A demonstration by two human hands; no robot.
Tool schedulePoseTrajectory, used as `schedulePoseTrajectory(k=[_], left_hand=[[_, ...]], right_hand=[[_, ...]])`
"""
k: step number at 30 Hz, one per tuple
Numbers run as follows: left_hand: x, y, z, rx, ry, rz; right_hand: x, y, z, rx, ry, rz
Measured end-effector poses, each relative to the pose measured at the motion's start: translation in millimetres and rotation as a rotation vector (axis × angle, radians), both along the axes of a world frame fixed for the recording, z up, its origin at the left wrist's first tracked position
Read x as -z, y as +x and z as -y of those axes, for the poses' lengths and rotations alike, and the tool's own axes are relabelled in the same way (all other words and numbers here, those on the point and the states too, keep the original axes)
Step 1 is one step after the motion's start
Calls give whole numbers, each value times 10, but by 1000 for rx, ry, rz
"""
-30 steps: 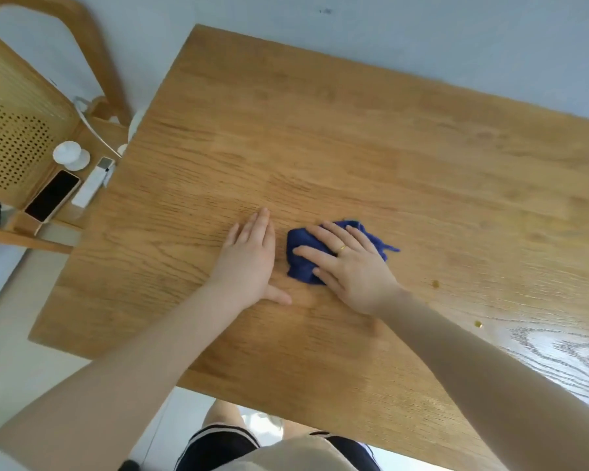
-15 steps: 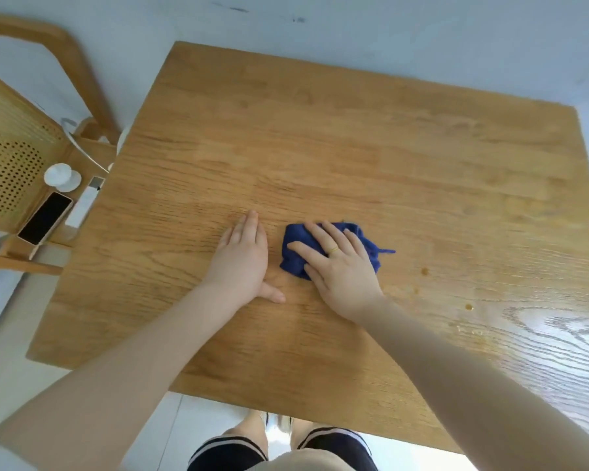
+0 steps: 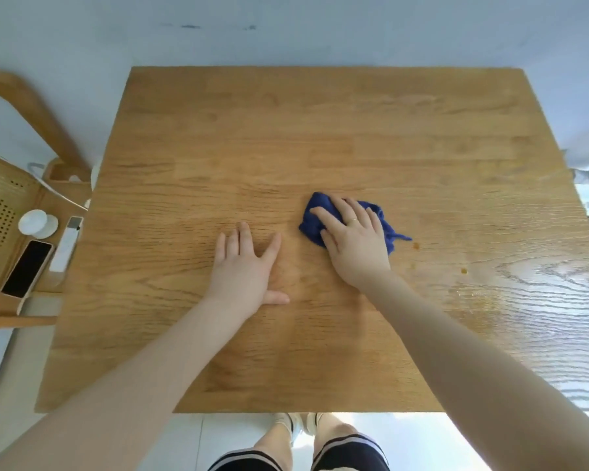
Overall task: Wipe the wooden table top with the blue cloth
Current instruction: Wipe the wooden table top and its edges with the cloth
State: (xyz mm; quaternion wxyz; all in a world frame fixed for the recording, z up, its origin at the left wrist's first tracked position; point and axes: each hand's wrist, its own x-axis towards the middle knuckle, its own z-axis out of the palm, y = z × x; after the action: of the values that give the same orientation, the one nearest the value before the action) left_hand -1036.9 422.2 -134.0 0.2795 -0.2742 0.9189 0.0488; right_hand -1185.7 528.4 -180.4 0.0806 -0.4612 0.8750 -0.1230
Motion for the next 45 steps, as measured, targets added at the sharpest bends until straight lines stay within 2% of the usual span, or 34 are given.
schedulePoseTrajectory(k=[3, 6, 11, 16, 20, 24, 27, 30, 33, 37, 40, 42, 45], left_hand=[[-26, -35, -8, 106, -1, -54], [-46, -109, 56, 175, 66, -115], [-2, -215, 148, 151, 145, -68], [-69, -336, 27, 67, 176, -51], [-73, -471, -100, -26, 196, -71], [-6, -534, -198, 24, 99, -3], [32, -518, -180, 4, 100, -18], [43, -514, -184, -7, 112, -8], [33, -521, -199, -27, 121, 11], [43, -537, -229, -53, 108, 9], [8, -542, -243, -87, 119, 12], [-28, -539, -278, -80, 71, 18], [-88, -529, -392, -24, -64, -19]], right_hand=[[-17, 243, -357, -133, -27, 30], [3, 17, -365, -234, 4, 29], [32, -636, 89, 147, -6, -2], [-12, -459, 82, 264, 33, 42], [-37, 143, -357, 139, 37, 16], [-30, -9, -522, 5, 73, 16], [8, -385, -282, 275, 22, -55], [-9, -653, -61, 447, 16, 32], [-26, -532, -143, 362, -2, 55], [-17, -1, -615, 62, -88, 54], [30, -108, -809, -145, -83, 96], [55, -365, -743, -109, -72, 73], [24, -821, -479, 107, -32, 49]])
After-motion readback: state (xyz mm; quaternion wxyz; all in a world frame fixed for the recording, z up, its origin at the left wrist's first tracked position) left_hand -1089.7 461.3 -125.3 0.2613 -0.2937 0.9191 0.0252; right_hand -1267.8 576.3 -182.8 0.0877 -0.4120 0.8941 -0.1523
